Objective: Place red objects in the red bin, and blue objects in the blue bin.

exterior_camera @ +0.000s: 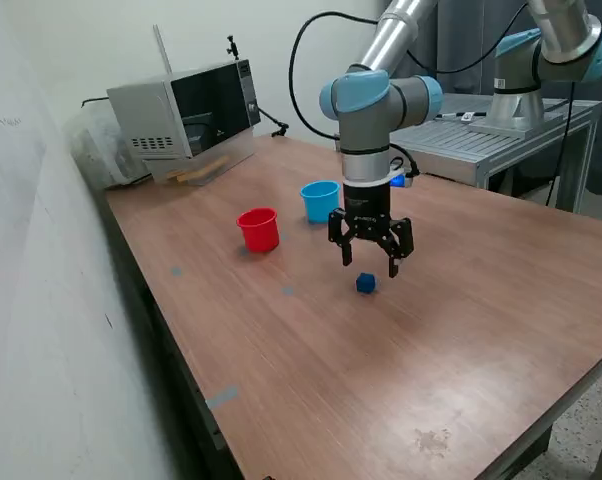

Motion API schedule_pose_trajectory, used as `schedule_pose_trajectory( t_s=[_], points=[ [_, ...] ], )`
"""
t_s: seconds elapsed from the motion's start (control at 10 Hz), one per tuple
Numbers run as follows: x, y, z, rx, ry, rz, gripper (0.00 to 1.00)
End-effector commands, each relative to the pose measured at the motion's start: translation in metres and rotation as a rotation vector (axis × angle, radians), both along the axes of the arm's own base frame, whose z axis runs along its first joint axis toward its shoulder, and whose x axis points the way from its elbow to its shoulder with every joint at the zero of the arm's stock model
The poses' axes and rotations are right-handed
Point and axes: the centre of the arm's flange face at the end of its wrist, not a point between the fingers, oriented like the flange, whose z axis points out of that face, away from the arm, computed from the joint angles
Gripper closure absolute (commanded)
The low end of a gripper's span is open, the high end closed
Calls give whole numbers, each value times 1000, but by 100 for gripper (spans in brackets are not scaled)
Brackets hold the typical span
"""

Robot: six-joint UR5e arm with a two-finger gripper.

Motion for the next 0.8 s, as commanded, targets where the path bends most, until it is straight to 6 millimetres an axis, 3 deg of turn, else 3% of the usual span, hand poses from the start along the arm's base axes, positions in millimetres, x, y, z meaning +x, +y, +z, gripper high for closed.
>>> schedule_pose_trajectory(
  t_s=[0.0, 0.7],
  points=[
    [1, 1, -2, -1, -1, 7, 0],
    [0, -1, 0, -33, 10, 20, 0]
  ],
)
